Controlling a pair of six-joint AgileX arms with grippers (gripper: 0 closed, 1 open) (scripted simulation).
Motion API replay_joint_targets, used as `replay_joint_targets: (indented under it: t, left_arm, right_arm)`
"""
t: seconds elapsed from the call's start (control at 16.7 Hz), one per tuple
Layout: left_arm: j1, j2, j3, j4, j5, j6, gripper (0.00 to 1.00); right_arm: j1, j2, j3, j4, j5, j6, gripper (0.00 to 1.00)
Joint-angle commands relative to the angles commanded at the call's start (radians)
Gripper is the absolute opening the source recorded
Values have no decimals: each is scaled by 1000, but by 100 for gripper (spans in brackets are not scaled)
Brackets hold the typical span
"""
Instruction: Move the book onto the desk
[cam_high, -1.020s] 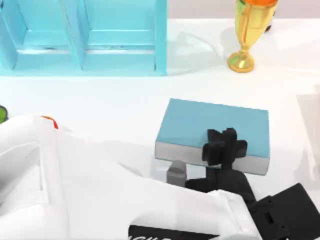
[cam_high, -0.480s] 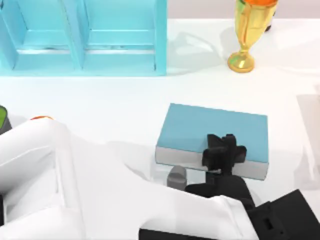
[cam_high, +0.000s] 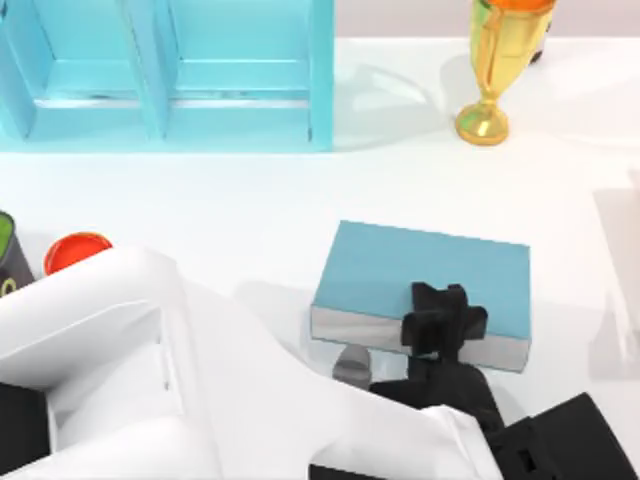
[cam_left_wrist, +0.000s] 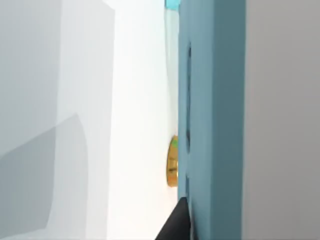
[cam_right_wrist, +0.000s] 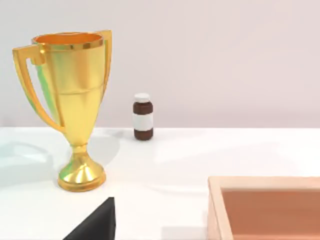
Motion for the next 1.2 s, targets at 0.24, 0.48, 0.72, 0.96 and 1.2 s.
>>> replay_joint_targets:
  t: [0.24, 0.48, 0.72, 0.96, 1.2]
  left_arm:
    - [0, 0, 0, 0, 0, 0, 23]
    - [0, 0, 0, 0, 0, 0, 53]
    - [0, 0, 0, 0, 0, 0, 83]
    - [0, 0, 0, 0, 0, 0, 100]
    - [0, 0, 0, 0, 0, 0, 100]
  right_arm:
    - [0, 0, 0, 0, 0, 0, 100]
    - [0, 0, 0, 0, 0, 0, 100]
    - [0, 0, 0, 0, 0, 0, 100]
    - [0, 0, 0, 0, 0, 0, 100]
    - [0, 0, 0, 0, 0, 0, 100]
